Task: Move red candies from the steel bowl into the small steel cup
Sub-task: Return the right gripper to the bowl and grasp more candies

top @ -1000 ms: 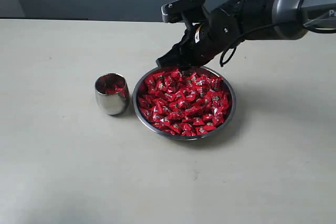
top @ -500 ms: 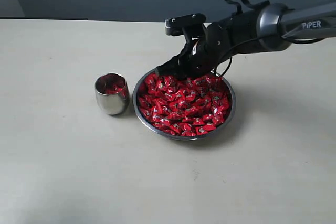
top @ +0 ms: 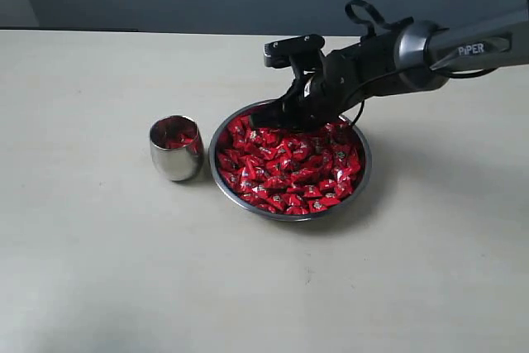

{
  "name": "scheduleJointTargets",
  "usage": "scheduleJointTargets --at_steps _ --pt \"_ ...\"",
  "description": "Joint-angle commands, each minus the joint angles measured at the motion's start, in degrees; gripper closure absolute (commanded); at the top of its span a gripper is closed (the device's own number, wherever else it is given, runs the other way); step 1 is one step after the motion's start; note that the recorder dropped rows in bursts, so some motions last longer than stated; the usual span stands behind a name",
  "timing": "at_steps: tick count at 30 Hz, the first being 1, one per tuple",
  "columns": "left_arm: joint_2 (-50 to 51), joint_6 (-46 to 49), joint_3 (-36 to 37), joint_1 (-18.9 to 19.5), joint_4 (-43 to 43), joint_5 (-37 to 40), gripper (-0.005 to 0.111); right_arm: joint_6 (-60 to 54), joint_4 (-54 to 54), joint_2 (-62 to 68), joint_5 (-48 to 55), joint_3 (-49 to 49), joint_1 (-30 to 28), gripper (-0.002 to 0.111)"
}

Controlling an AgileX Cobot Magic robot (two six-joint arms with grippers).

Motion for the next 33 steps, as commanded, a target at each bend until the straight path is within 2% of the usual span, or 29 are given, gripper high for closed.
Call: scheduleJointTargets --at_steps 1,17,28,30,33 --pt "-0.3 -0.1 -0.5 -0.5 0.1 -0.3 0.106 -0.1 -1.6 -2.5 2.2 -0.1 -0.4 0.108" --pt "-0.3 -0.1 -0.5 -0.5 0.1 -0.3 0.106 -0.2 -3.0 -6.5 5.2 -0.1 -0.4 0.108" --pt "-0.3 -0.1 -0.5 -0.5 0.1 -0.3 0.106 -1.7 -3.9 -9.4 7.3 -0.1 2.3 0.108" --pt "-0.3 -0.1 -0.5 -0.5 0.1 -0.3 0.106 -1.7 -4.5 -8.8 8.8 -0.1 1.4 0.106" --pt "-0.3 -0.1 -0.5 -0.5 0.1 -0.3 0.106 -1.7 -4.5 -7.2 9.5 -0.1 -0.1 0.093"
